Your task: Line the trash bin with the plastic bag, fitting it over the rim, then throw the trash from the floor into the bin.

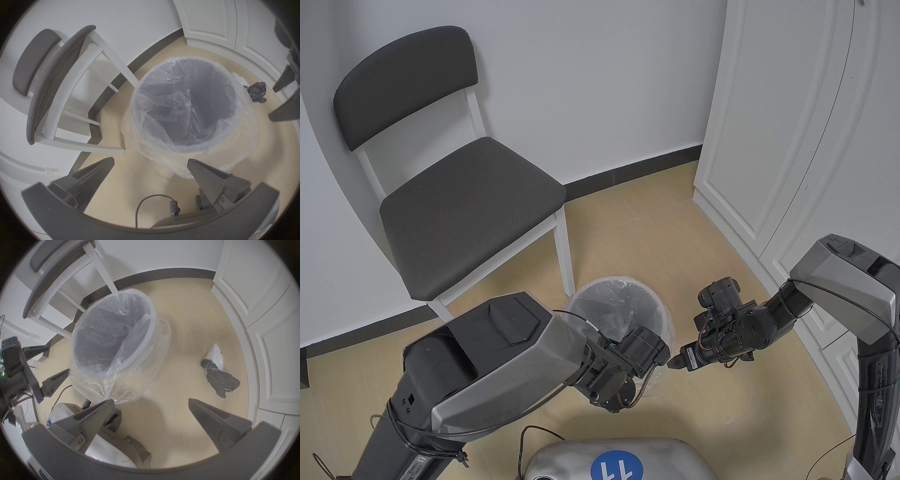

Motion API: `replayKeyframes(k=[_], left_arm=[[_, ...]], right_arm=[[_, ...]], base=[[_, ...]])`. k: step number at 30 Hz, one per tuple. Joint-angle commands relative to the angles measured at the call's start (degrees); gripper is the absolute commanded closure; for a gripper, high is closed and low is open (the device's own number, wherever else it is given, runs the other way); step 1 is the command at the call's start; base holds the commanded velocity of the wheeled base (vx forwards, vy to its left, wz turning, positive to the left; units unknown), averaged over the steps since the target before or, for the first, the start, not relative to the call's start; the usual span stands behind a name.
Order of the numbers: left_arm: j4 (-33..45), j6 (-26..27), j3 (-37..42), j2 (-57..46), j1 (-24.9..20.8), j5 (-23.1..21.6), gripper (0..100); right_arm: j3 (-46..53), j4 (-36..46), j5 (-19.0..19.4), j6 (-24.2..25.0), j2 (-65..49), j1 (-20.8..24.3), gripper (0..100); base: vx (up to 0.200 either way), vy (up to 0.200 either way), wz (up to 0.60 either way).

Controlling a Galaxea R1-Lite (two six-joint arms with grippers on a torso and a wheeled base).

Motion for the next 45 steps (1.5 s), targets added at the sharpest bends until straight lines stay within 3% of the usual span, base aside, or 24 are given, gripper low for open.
replayKeyframes(k=[1, 8, 17, 28, 45], left_arm=[[-0.10, -0.14, 1.37, -0.07, -0.88, -0.12, 0], [-0.01, -0.58, 1.90, 1.43, -0.88, -2.41, 0], [0.43, -1.37, 0.23, 1.95, 0.27, -5.49, 0], [-0.27, -2.25, 6.29, -1.65, -1.23, -5.49, 0], [-0.71, -2.07, 6.47, -7.71, -2.02, -5.57, 0]], right_arm=[[-0.71, -0.03, -0.07, 0.11, 1.67, -0.63, 0], [-0.54, -0.56, 0.90, 0.99, -2.72, -0.19, 0], [-4.58, -3.46, 0.28, 8.90, 2.64, 2.80, 0], [-4.93, 0.05, 0.02, 6.88, 3.26, 1.13, 0], [-12.14, 0.14, -0.15, 6.79, 12.84, -0.80, 0]], base=[[0.000, 0.000, 0.00], [0.000, 0.000, 0.00], [0.000, 0.000, 0.00], [0.000, 0.000, 0.00], [0.000, 0.000, 0.00]])
